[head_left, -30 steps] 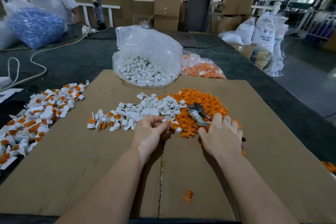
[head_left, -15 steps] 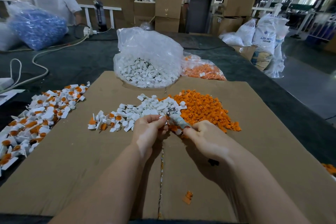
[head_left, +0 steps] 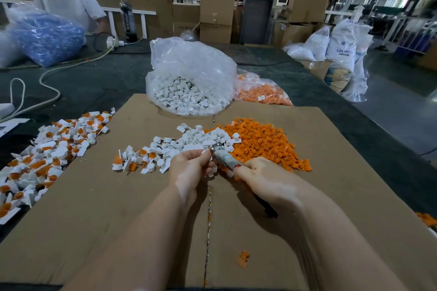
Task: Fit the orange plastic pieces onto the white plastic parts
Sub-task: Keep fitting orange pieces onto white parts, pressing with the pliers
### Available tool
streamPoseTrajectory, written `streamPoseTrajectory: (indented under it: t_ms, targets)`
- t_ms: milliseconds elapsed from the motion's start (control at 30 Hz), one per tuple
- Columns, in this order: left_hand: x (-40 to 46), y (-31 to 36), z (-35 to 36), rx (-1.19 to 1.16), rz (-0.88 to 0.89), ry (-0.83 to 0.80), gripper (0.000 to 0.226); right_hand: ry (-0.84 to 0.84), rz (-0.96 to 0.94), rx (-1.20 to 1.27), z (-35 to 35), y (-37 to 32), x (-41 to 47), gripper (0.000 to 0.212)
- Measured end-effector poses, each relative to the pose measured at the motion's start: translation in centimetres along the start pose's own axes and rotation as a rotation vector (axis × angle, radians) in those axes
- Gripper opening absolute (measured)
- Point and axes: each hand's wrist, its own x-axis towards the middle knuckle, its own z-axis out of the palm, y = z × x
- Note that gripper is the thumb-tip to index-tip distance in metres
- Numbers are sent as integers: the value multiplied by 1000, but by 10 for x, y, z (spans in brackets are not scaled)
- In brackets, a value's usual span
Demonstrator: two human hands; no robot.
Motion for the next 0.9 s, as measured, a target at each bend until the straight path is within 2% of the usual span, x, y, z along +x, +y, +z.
streamPoseTrajectory:
  t_ms: [133, 300, 500, 733, 900]
  targets:
    - [1, 1, -1, -12, 1, -7, 7, -19, -27, 23, 2, 0, 1, 33]
    - [-2, 3, 0, -14, 5, -2, 7, 53, -36, -86, 14, 2, 7, 25]
    - [-6, 4, 0, -39, 8, -29, 8, 123, -36, -49, 24, 7, 10, 23]
    - [-3, -1, -5, -27, 48, -4, 6, 330, -53, 10, 29, 20, 4, 33]
    - [-4, -6, -6, -9, 102, -3, 7, 399, -103, -22, 35, 24, 2, 38]
